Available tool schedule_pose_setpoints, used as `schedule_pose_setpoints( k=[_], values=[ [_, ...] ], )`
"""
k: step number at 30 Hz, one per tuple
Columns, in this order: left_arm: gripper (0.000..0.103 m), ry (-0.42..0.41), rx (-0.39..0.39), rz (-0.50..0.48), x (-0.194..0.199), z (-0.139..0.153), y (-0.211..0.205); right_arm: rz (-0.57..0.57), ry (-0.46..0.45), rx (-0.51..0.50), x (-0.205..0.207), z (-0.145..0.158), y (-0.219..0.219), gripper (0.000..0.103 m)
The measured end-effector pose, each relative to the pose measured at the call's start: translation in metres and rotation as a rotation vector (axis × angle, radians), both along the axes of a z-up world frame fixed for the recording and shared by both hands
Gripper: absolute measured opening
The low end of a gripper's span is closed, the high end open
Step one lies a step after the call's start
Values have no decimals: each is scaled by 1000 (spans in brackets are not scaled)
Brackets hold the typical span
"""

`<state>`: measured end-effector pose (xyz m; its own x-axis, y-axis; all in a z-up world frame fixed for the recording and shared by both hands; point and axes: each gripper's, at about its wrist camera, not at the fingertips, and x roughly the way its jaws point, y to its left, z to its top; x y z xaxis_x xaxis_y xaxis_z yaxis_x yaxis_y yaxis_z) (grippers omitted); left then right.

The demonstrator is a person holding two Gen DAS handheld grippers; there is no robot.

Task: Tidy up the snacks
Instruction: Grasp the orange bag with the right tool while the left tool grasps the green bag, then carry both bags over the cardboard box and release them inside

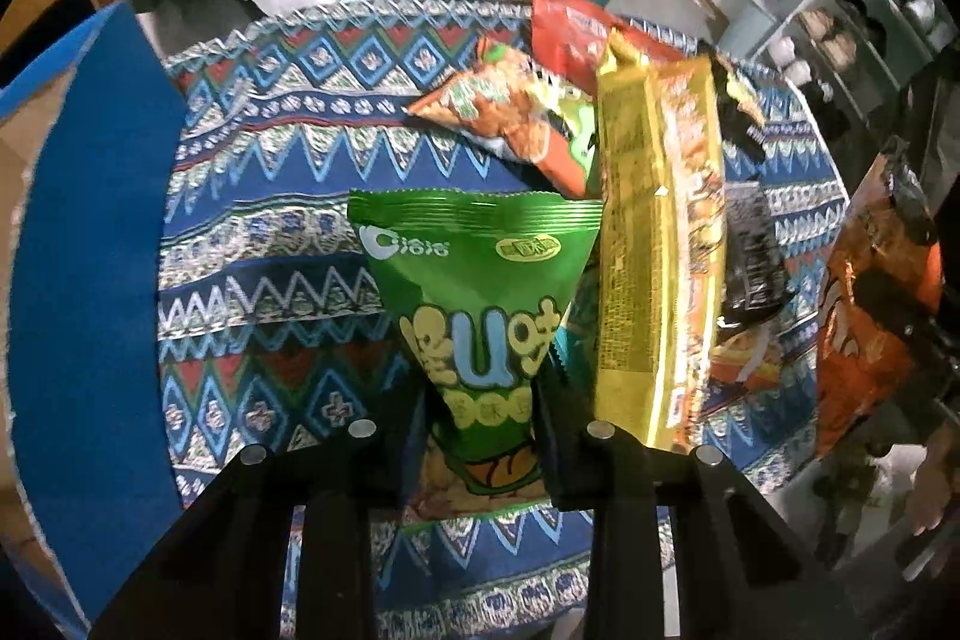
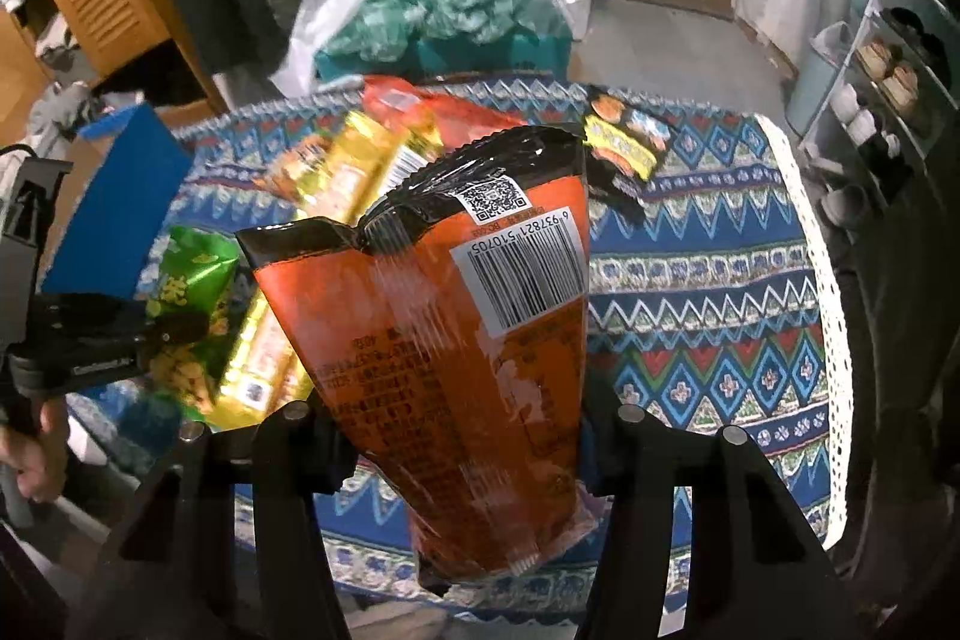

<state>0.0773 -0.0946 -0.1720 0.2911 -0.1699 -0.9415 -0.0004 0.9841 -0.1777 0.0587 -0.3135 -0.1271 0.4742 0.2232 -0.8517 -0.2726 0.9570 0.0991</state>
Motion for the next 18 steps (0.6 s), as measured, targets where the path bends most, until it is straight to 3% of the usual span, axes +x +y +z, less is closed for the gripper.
schedule_pose_setpoints(
  k=[18],
  values=[
    [30, -143, 4, 64, -30, 69, 38, 105, -58, 72, 1, 40, 78, 54]
  ],
)
